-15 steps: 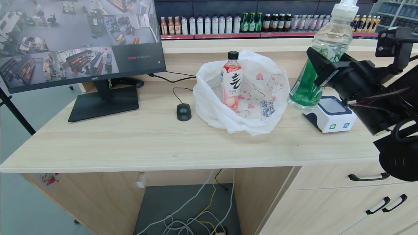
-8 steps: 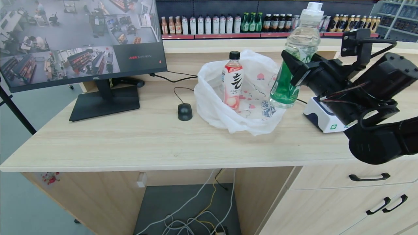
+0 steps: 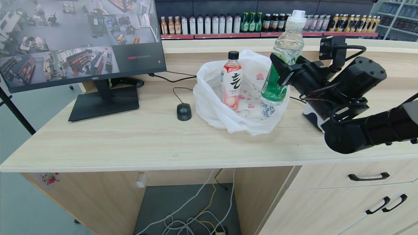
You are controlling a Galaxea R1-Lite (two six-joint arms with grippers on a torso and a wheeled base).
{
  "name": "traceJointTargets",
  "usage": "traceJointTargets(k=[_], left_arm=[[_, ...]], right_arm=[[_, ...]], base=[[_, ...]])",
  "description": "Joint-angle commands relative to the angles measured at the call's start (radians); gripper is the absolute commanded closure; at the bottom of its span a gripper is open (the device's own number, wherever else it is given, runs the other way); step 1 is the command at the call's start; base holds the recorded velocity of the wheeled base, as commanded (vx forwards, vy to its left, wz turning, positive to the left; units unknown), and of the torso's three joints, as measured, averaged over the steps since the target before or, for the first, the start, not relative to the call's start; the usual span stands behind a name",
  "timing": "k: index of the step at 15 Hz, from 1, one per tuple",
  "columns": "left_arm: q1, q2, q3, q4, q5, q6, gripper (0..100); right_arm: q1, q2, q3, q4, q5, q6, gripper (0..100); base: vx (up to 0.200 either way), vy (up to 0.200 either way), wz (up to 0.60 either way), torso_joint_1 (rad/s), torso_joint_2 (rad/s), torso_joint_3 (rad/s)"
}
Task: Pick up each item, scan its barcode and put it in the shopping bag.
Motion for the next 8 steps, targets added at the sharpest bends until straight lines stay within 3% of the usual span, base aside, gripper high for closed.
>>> traceJointTargets(k=[1,4,8], left_arm=[[0.000,0.000,0.000,0.000,0.000,0.000,0],[-0.002,0.000,0.000,0.000,0.000,0.000,0],[0.000,0.000,0.000,0.000,0.000,0.000,0]], right_arm=[[0.002,0.079,-0.094,0.033,0.011,-0.001,100],[0.001,0.156,-0.209,0.064,0.036,-0.001,100],[-0.001,0.206,-0.232,0.067,0.031,-0.002,100]], base=[[0.000,0.000,0.00,0.000,0.00,0.000],[0.000,0.000,0.00,0.000,0.00,0.000],[0.000,0.000,0.00,0.000,0.00,0.000]])
